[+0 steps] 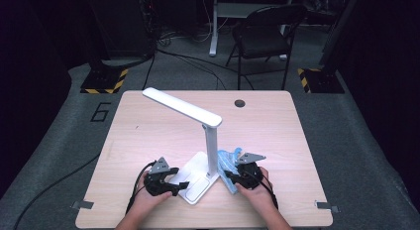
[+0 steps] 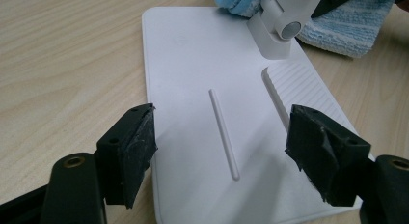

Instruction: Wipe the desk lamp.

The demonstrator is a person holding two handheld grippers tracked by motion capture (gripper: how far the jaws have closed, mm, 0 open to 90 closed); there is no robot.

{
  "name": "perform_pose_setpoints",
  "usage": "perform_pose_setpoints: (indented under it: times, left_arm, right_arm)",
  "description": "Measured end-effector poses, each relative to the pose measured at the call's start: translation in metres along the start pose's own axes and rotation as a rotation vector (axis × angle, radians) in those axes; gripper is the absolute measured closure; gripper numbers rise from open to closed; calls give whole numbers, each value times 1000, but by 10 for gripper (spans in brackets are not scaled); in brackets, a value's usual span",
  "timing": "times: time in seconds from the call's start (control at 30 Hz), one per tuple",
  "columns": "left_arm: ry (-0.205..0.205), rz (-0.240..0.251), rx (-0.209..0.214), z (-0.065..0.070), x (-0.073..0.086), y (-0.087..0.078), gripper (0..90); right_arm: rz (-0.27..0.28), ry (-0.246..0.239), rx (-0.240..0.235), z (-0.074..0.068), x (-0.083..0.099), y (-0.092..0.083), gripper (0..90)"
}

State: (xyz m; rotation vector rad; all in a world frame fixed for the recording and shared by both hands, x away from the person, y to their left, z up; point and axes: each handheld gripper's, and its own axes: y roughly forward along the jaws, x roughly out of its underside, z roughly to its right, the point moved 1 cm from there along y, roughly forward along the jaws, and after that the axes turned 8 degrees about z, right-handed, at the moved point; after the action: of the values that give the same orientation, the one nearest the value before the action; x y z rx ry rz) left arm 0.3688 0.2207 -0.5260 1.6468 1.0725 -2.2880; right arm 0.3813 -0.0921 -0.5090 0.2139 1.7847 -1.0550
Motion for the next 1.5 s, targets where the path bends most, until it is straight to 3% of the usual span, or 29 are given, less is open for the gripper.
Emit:
perform_pose_setpoints:
  times: [0.07, 0.13, 0.27, 0.4, 0.57, 0.73, 0.9, 1.07, 1.2, 1.33, 1.5]
  left_arm:
    - [-2, -3, -16, 0, 2, 1, 242]
    - [7, -36, -18, -2, 4, 0, 233]
    - [6, -23, -15, 0, 6, 2, 227]
    - [18, -40, -8, 6, 5, 2, 195]
    - [1, -30, -31, 10, 7, 4, 178]
    - [-14, -37, -26, 16, 7, 6, 167]
    - [-19, -27, -31, 18, 8, 8, 163]
    - [-16, -32, -29, 17, 7, 8, 159]
    - [-19, -22, -38, 18, 7, 10, 153]
    - [-19, -22, -41, 18, 7, 10, 152]
    - [-18, -24, -42, 19, 7, 10, 151]
  right_arm:
    - [1, -2, 0, 0, -2, 2, 669]
    - [-4, -2, 0, 0, -3, 4, 669]
    - [-1, -1, 3, 0, -7, 8, 669]
    - [1, -5, 5, 0, -11, 13, 669]
    - [8, 6, -7, 1, -13, 17, 668]
    - [27, 10, 4, 5, -17, 19, 667]
    - [35, 11, 29, 6, -19, 11, 667]
    - [24, -26, 65, 1, -17, -9, 667]
    - [14, -39, 58, -7, -13, -25, 667]
    - [-11, -24, 38, -15, -3, -25, 667]
    - [-41, 6, 3, -13, 1, -14, 668]
